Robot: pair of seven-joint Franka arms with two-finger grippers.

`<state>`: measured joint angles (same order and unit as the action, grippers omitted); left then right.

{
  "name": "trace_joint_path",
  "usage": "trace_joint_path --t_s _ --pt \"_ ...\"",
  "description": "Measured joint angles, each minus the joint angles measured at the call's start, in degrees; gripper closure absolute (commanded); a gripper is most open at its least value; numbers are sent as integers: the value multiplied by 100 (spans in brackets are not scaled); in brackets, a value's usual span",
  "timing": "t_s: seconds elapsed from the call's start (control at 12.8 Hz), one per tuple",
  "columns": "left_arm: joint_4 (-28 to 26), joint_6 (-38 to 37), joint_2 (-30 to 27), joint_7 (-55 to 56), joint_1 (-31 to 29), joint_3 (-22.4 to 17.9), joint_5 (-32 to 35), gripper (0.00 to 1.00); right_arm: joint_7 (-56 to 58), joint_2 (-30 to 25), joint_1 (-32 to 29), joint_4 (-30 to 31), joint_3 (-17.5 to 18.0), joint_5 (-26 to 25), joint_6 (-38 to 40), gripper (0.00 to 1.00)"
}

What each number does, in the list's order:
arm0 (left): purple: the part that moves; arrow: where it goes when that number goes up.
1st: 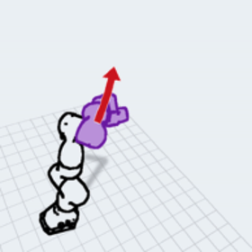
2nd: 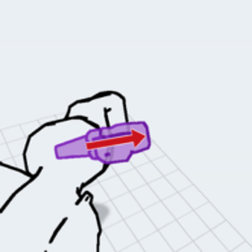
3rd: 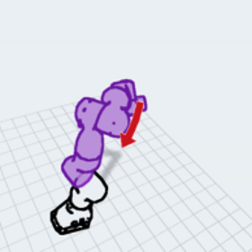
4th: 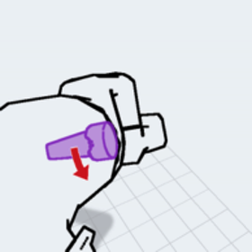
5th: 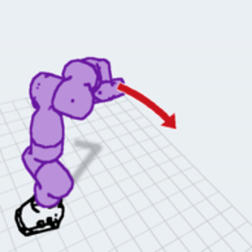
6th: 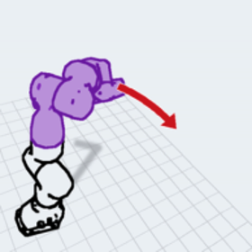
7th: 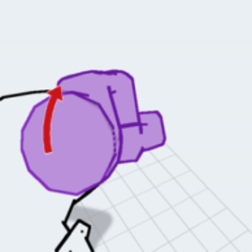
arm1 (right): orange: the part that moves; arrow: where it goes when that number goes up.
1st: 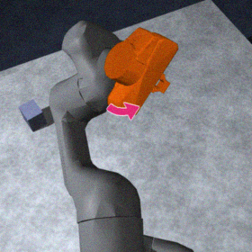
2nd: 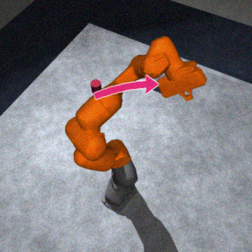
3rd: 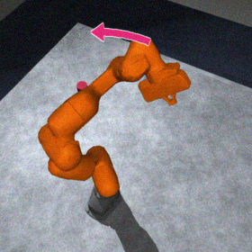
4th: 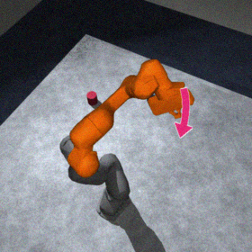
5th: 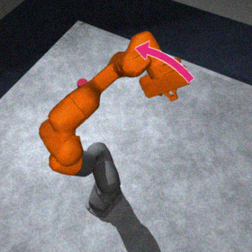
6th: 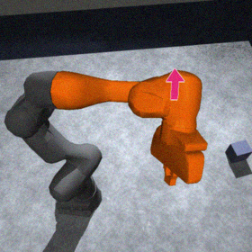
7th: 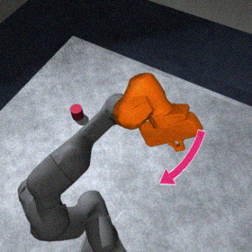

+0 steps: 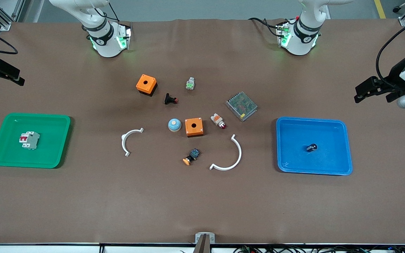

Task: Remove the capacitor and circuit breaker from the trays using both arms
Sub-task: 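Move the left gripper over the blue tray while the right gripper reaches the green tray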

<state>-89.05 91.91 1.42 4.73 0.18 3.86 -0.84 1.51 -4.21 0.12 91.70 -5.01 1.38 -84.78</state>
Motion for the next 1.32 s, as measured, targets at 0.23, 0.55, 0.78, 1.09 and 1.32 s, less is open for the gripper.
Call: trace_joint_path --t_s 0.23,0.55,0.78,1.09,1.32 --pt "0 0 11 0 -21 -4 0 0 0 0 0 0 2 0 0 0" --pt "0 2 36 0 -41 -9 0 0 0 0 0 0 2 0 0 0" --pt "-2 1 113 0 -46 -10 0 0 0 0 0 0 2 0 0 0" --pt "-19 -15 478 0 -81 -18 0 0 0 0 -3 0 -2 0 3 0" --pt "-26 103 1019 0 -174 -18 -157 0 0 -4 -19 -11 -4 -9 -19 0"
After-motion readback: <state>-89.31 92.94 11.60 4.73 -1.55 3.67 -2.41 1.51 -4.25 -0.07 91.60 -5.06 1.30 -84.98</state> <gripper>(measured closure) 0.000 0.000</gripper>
